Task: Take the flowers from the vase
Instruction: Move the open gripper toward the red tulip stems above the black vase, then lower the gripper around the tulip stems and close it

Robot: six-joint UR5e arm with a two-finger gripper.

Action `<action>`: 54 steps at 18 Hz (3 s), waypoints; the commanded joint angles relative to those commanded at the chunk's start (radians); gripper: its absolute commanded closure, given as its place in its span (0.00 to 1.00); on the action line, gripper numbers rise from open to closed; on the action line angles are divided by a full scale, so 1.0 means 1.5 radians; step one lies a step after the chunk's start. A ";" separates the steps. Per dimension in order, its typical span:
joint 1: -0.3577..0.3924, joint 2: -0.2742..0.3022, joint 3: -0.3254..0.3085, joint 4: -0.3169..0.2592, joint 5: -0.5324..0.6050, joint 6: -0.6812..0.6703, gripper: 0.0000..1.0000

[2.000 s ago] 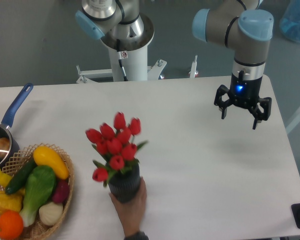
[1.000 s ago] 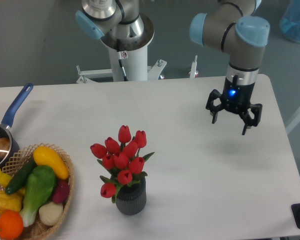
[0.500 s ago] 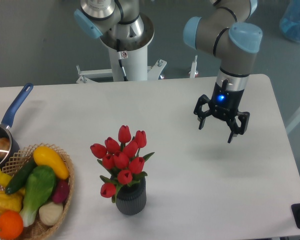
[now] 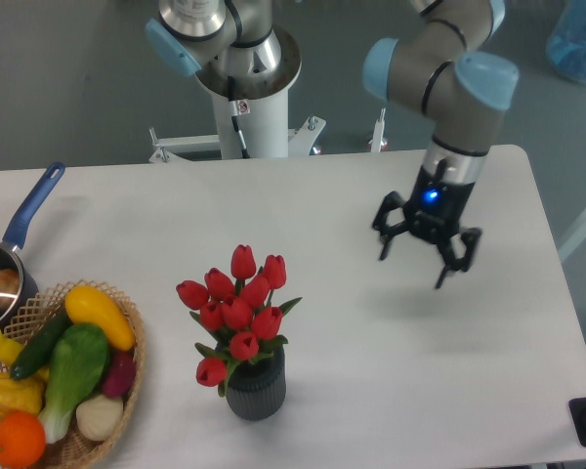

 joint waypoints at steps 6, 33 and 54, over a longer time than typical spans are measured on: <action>-0.031 0.003 -0.031 -0.001 -0.016 0.005 0.00; -0.033 -0.034 -0.022 0.003 -0.326 -0.013 0.00; -0.031 -0.043 -0.014 0.003 -0.381 -0.011 1.00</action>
